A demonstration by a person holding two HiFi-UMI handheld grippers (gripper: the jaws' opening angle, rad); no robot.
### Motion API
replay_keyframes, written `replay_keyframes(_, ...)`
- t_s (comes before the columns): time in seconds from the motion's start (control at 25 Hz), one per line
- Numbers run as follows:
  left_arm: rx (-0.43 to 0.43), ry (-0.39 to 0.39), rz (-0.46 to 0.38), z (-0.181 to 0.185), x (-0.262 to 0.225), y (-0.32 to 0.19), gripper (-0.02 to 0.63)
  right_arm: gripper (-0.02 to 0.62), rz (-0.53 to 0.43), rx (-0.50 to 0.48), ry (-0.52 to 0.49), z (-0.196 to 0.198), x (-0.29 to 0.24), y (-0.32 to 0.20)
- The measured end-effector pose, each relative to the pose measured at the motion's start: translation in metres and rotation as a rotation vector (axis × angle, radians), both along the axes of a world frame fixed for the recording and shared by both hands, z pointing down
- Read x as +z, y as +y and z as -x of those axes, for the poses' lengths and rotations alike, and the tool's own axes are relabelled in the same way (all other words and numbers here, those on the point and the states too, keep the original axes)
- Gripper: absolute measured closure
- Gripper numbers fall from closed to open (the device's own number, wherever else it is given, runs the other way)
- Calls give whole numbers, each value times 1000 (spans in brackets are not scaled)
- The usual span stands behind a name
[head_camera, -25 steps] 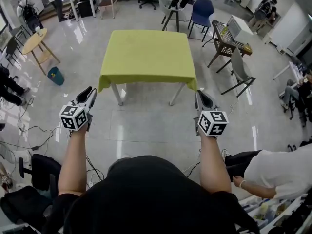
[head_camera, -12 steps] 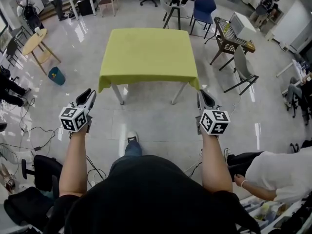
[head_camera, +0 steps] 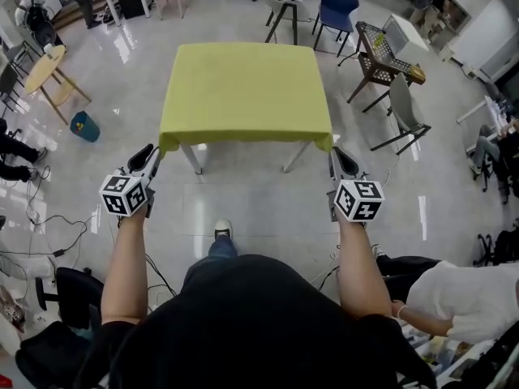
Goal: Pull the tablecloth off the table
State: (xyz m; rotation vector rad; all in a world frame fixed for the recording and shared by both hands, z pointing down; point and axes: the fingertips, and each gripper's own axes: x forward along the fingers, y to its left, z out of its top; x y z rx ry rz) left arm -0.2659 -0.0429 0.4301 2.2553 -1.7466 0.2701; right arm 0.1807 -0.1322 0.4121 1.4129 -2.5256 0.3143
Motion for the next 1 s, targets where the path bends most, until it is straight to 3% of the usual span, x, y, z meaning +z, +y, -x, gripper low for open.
replay_keyframes(0.44,5,16,8,83,2,-132,494,577,18,34,18,65,-2,-117)
replay_keyframes(1.0,52,32,32,147,16,-240,494,577,39,95,34,120,3,-202)
